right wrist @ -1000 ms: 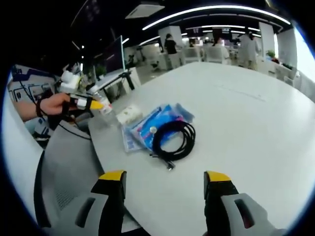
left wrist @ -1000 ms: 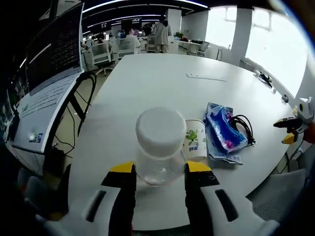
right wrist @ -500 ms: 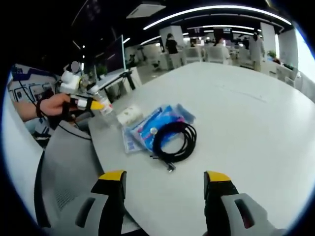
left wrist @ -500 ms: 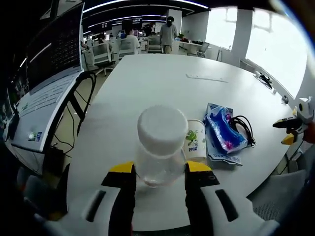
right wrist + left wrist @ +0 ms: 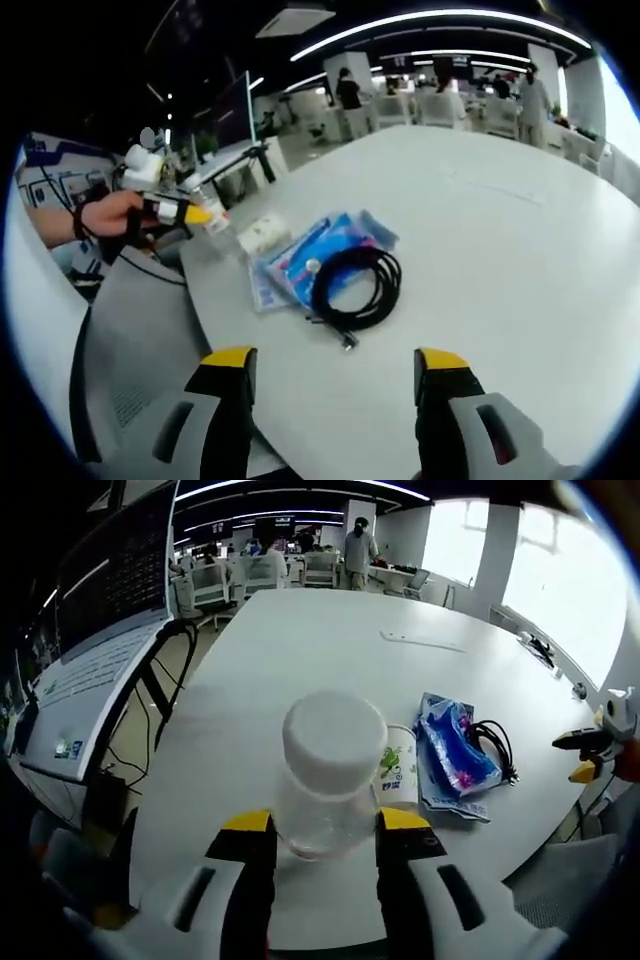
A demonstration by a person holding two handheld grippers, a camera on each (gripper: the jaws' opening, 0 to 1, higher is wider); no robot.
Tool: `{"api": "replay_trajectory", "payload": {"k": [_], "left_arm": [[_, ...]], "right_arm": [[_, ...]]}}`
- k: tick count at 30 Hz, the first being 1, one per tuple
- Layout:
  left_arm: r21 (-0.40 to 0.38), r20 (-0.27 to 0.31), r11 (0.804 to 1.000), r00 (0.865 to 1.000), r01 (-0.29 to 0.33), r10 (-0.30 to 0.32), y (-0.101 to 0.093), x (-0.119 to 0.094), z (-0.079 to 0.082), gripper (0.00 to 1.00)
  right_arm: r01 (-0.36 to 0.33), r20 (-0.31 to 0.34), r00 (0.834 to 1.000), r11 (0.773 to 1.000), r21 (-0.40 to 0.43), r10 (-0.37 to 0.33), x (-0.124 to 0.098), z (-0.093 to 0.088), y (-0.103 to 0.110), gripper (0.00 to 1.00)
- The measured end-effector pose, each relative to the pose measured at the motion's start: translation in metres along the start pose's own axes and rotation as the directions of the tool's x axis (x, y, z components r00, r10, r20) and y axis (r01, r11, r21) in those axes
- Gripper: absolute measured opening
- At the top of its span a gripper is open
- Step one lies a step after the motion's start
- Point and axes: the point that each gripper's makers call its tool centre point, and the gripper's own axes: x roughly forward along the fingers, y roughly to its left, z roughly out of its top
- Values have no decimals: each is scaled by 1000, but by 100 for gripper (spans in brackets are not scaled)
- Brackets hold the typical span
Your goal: Arrange the tabletop items into an orderly group along one side of the table until the central work area is clear of visible clutter.
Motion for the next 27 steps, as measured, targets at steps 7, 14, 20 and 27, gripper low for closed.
{"api": "replay_trajectory", "payload": {"k": [7, 14, 20, 27], "left_arm": [[-37, 9, 999, 1000, 14, -14, 0, 2, 0, 38], [-43, 13, 999, 1000, 19, -19, 2, 7, 3, 38], [-47, 17, 999, 1000, 23, -23, 5, 13, 10, 38], [-65, 18, 997, 999, 36, -34, 8, 22, 17, 39]], "right_arm": [[-2, 4, 1000, 1000, -6, 2, 2, 4, 0, 65], [-2, -3, 1000, 1000, -11, 2, 2, 3, -1, 65], [2, -5, 1000, 1000, -11, -2, 1, 6, -4, 65], [10, -4, 1000, 1000, -15, -10, 2, 12, -7, 65]]}}
